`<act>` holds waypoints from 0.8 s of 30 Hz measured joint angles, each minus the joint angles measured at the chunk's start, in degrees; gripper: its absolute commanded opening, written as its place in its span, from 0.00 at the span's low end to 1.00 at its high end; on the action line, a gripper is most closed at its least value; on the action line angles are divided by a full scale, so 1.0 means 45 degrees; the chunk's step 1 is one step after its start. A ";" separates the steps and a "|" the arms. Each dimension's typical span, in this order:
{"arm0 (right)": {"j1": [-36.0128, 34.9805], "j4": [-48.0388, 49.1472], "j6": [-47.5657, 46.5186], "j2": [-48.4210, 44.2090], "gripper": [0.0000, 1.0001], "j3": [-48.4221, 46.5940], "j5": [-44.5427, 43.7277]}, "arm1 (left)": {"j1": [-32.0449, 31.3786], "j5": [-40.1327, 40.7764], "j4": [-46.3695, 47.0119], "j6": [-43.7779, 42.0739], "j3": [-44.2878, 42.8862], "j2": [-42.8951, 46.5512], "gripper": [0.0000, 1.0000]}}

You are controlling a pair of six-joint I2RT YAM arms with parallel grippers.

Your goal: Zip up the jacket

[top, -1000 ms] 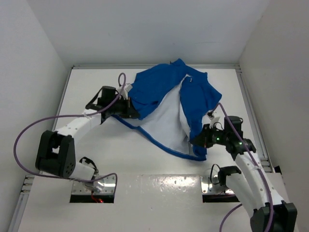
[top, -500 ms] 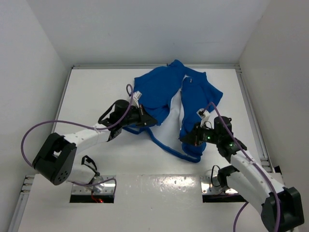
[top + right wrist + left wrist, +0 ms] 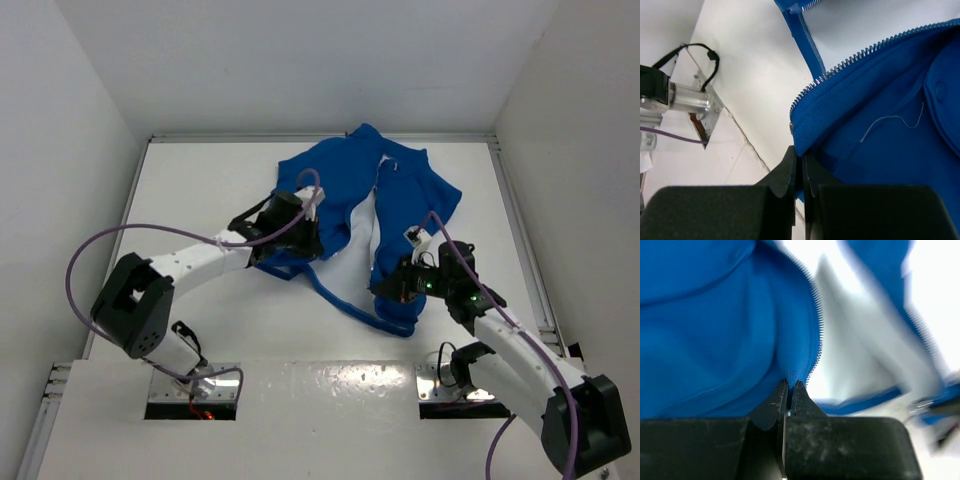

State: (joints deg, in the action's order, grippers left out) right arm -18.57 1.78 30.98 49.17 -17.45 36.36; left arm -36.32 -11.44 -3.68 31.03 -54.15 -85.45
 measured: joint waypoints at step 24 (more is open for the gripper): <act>0.0185 -0.1559 -0.1146 -0.0418 0.00 -0.0058 0.0068 | -0.0505 0.0044 -0.7757 -0.6747 -0.2778 -0.4182 0.40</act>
State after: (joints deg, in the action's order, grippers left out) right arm -17.74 -5.23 25.82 47.29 -17.72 36.67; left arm -38.59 -11.25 -38.59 0.67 -66.65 -104.27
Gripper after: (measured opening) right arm 0.022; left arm 0.387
